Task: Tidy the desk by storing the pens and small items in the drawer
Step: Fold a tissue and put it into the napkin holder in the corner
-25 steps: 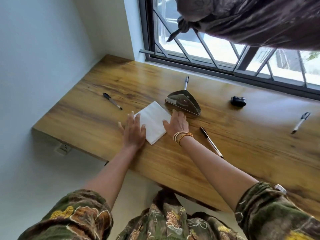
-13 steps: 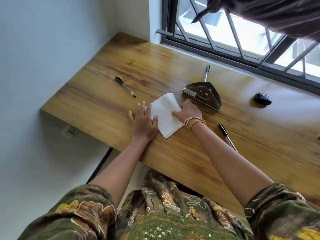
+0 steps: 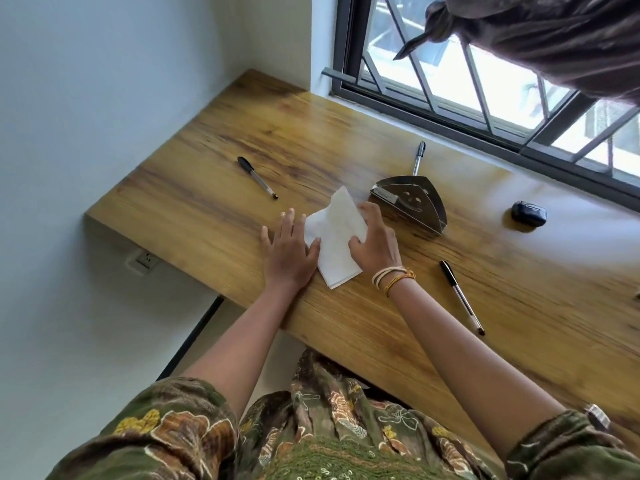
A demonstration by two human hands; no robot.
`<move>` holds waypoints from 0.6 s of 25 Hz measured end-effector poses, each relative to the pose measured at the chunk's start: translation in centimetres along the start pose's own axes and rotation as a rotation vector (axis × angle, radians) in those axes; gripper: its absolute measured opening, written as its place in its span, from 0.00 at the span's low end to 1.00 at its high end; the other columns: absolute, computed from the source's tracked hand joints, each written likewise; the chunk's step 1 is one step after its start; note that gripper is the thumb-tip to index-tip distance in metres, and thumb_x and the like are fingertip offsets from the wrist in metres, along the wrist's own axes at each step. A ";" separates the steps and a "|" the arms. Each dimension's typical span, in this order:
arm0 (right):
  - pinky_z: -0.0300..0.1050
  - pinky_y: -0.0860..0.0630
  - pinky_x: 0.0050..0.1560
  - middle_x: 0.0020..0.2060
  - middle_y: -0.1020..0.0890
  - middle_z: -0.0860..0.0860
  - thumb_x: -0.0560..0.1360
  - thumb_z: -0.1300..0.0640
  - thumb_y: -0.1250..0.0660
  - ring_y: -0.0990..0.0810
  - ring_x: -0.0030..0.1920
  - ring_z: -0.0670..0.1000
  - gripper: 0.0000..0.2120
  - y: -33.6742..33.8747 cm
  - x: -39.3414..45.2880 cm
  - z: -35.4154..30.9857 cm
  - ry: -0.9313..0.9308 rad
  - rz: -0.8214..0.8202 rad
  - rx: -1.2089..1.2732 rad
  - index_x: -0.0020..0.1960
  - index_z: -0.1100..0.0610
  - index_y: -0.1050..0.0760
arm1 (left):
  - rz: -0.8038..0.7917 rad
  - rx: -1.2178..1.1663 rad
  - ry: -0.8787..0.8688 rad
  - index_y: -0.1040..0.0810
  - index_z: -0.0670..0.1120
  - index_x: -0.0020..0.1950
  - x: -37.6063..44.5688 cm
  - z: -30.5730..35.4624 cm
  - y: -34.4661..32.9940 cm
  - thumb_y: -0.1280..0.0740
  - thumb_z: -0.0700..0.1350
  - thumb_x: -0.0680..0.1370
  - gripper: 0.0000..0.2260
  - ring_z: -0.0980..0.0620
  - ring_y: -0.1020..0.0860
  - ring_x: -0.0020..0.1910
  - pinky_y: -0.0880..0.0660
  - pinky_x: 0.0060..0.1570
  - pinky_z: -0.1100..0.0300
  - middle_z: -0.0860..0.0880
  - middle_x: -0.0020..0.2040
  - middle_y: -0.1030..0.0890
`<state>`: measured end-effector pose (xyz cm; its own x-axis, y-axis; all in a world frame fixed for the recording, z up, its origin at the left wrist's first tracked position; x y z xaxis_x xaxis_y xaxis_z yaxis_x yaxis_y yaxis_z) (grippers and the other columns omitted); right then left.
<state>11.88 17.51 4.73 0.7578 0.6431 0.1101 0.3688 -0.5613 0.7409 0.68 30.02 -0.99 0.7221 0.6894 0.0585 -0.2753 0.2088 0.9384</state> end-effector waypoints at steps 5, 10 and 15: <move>0.47 0.21 0.38 0.50 0.16 0.56 0.69 0.68 0.33 0.18 0.42 0.56 0.31 -2.2 -2.2 -1.2 0.206 0.000 -0.137 0.71 0.58 0.35 | 0.042 -0.065 -0.007 0.35 0.45 0.74 0.0 -0.1 0.2 0.47 0.53 0.82 0.22 0.48 0.43 0.77 0.51 0.73 0.41 0.46 0.77 0.37; 0.47 0.22 0.46 0.52 0.17 0.57 0.74 0.53 0.35 0.18 0.48 0.56 0.22 -3.6 -3.1 -1.5 0.226 -0.006 -0.194 0.66 0.60 0.30 | 0.153 -0.324 0.066 0.34 0.42 0.74 -0.1 -0.8 0.7 0.50 0.41 0.82 0.21 0.48 0.38 0.75 0.48 0.75 0.47 0.45 0.73 0.30; 0.44 0.24 0.46 0.50 0.17 0.57 0.77 0.60 0.40 0.18 0.48 0.57 0.13 -3.0 -3.8 -1.5 0.218 0.053 -0.071 0.57 0.61 0.22 | 0.182 -0.348 0.049 0.30 0.50 0.72 -0.2 -0.7 1.0 0.46 0.44 0.82 0.19 0.46 0.36 0.74 0.44 0.73 0.47 0.45 0.72 0.29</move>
<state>7.10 17.54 3.04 0.6379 0.7154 0.2851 0.2865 -0.5641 0.7744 -0.15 30.55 -0.30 0.6128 0.7674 0.1885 -0.6004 0.2970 0.7425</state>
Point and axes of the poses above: each hand's wrist, its own x-axis towards the middle knuckle, its own y-axis out of the back of the hand, z = x × y, the point moved 4 cm from there along x, towards the middle knuckle
